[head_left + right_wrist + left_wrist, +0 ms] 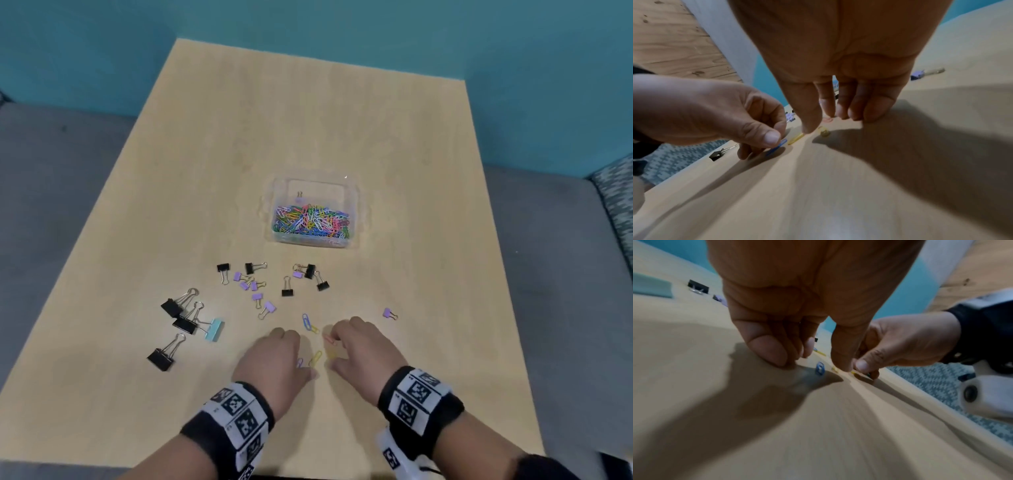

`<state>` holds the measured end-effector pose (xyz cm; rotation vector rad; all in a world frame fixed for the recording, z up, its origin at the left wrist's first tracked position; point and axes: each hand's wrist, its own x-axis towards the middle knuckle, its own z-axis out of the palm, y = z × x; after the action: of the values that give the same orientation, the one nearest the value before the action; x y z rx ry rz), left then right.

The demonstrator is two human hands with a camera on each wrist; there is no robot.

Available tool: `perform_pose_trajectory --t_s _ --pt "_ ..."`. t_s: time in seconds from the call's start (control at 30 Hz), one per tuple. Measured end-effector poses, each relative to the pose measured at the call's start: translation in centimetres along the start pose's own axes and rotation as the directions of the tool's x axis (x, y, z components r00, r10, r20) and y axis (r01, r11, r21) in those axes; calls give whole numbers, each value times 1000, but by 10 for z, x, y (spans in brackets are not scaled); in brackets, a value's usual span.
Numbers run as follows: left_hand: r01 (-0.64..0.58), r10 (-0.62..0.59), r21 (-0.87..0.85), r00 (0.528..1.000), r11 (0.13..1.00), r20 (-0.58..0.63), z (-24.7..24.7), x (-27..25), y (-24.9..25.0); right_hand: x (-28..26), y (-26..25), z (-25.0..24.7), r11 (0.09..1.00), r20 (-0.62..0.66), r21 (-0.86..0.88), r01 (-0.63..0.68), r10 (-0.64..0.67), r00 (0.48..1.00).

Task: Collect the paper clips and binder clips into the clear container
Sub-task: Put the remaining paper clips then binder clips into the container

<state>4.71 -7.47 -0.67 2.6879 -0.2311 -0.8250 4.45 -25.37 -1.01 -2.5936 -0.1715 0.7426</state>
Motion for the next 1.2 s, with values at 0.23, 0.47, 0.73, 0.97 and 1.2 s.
perform_pose_trajectory --t_s 0.23,0.47,0.73,0.97,1.2 --pt "-38 39 62 999 997 -28 8 -3 1 -4 -14 6 996 -94 -29 -88 85 992" --pt "-183 187 100 982 978 -32 16 -7 -11 -9 -10 13 996 -82 -45 -74 71 994" --pt "-197 187 -56 971 979 -149 20 8 4 1 -9 10 998 -135 33 -44 48 990" --pt "-143 136 -38 980 989 -143 15 20 15 17 -12 8 998 -82 -3 -70 70 994" --pt "-219 243 201 965 955 -104 9 22 -2 17 -17 0 993 -19 -117 -2 0 1000"
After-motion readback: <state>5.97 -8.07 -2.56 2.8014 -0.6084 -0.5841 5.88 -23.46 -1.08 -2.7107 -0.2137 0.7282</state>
